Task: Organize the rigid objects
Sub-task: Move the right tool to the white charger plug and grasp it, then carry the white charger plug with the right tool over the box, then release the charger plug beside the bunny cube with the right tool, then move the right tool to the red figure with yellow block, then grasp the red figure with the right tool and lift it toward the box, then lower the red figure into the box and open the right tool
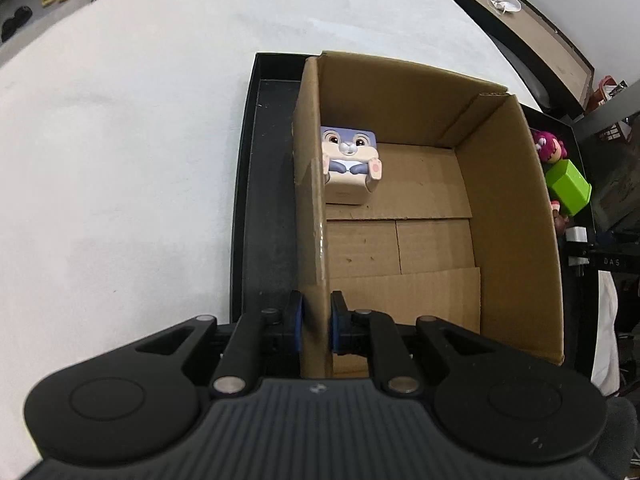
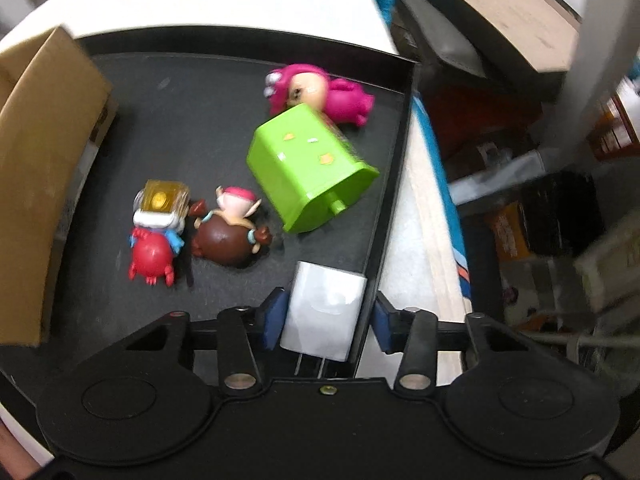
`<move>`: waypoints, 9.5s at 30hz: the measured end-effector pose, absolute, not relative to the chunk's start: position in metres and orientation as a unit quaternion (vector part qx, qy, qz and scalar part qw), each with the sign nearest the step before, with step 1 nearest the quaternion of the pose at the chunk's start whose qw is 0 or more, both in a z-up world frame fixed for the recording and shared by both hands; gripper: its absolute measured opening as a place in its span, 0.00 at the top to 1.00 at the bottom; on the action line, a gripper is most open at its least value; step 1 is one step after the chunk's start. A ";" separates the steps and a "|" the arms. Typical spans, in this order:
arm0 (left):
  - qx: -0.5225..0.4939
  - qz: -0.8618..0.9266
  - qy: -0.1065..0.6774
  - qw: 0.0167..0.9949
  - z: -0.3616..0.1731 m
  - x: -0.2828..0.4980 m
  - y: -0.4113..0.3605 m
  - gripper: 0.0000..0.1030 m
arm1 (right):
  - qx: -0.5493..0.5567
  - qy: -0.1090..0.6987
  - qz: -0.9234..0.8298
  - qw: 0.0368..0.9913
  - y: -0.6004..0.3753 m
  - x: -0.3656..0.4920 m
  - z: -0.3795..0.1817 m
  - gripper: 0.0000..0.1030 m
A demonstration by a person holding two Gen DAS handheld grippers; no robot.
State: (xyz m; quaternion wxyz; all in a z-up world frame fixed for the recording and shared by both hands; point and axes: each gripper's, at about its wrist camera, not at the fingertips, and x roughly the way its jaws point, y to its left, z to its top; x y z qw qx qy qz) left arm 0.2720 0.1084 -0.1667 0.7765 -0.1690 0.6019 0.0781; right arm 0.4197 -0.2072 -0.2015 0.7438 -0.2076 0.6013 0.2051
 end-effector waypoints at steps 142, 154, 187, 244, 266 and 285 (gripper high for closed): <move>-0.157 0.086 0.515 0.838 -0.161 0.234 0.103 0.84 | -0.078 0.464 0.188 0.862 -0.155 0.331 -0.111 0.23; -0.160 0.073 0.510 0.842 -0.159 0.230 0.107 0.87 | -0.069 0.447 0.200 0.869 -0.165 0.328 -0.154 0.29; -0.160 0.077 0.514 0.839 -0.160 0.231 0.107 0.87 | -0.081 0.382 0.216 0.895 -0.161 0.330 -0.228 0.50; -0.185 0.078 0.510 0.837 -0.160 0.227 0.111 0.86 | -0.164 0.339 0.264 0.888 -0.085 0.306 -0.096 0.70; -0.205 0.063 0.512 0.831 -0.161 0.229 0.121 0.85 | -0.250 0.363 0.299 0.846 -0.021 0.309 -0.118 0.70; -0.212 0.066 0.514 0.829 -0.160 0.230 0.123 0.84 | -0.319 0.379 0.276 0.824 -0.011 0.319 -0.136 0.70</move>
